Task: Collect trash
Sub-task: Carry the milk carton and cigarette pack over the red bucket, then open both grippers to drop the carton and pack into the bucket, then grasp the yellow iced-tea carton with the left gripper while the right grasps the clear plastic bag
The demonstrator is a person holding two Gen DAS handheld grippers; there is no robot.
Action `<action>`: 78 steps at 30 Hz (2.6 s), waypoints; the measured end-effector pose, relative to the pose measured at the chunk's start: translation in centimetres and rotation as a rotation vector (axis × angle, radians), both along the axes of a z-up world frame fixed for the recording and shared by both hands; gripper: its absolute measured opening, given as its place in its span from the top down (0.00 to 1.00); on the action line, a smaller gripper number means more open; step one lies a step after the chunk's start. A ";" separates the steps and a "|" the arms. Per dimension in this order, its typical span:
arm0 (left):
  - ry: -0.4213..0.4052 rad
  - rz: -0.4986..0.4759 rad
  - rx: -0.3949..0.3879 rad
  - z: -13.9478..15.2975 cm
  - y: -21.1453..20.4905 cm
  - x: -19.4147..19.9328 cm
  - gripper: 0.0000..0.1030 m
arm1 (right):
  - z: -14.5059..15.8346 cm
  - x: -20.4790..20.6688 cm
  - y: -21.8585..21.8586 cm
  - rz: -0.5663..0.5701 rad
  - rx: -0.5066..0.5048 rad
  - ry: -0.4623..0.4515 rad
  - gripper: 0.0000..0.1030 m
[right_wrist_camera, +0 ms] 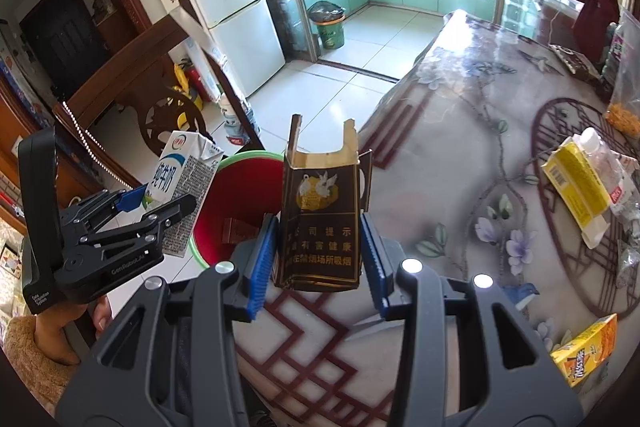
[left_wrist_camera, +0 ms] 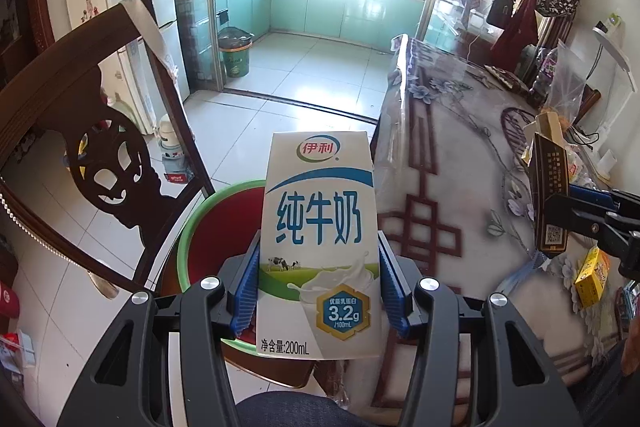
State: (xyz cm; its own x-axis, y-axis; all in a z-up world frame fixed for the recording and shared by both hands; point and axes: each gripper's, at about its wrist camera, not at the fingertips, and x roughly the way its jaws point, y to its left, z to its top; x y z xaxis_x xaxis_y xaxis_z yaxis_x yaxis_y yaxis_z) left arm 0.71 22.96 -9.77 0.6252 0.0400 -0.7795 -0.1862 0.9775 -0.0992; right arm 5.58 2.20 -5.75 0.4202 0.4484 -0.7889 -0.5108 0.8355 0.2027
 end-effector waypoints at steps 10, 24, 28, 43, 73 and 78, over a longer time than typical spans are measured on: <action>0.070 0.079 -0.036 -2.6 3.7 0.4 0.52 | -1.9 0.8 4.0 0.093 -0.023 0.056 0.61; 0.110 0.119 -0.062 -4.4 5.5 1.0 0.52 | -3.1 0.8 7.8 0.189 -0.062 0.077 0.61; 0.110 0.119 -0.057 -4.4 5.4 1.3 0.52 | -3.5 0.8 8.2 0.196 -0.069 0.083 0.61; 0.068 0.177 -0.068 -3.5 5.9 1.1 0.24 | -2.3 1.1 7.1 0.178 -0.030 0.040 0.29; 0.009 -0.565 0.091 1.9 -25.8 2.1 0.24 | -8.8 7.3 -39.0 -0.804 0.129 0.150 0.17; 0.024 -0.683 0.161 1.3 -32.0 2.1 0.24 | -11.3 9.8 -39.4 -0.798 0.166 0.196 0.17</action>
State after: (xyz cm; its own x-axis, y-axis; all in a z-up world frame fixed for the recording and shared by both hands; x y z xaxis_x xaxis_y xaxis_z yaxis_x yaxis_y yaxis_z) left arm 2.85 -9.00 -8.44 0.5342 -0.2396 -0.8107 0.4741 0.8789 0.0527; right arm 15.43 -37.18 -17.01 0.5227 0.1909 -0.8308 0.2785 0.8829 0.3781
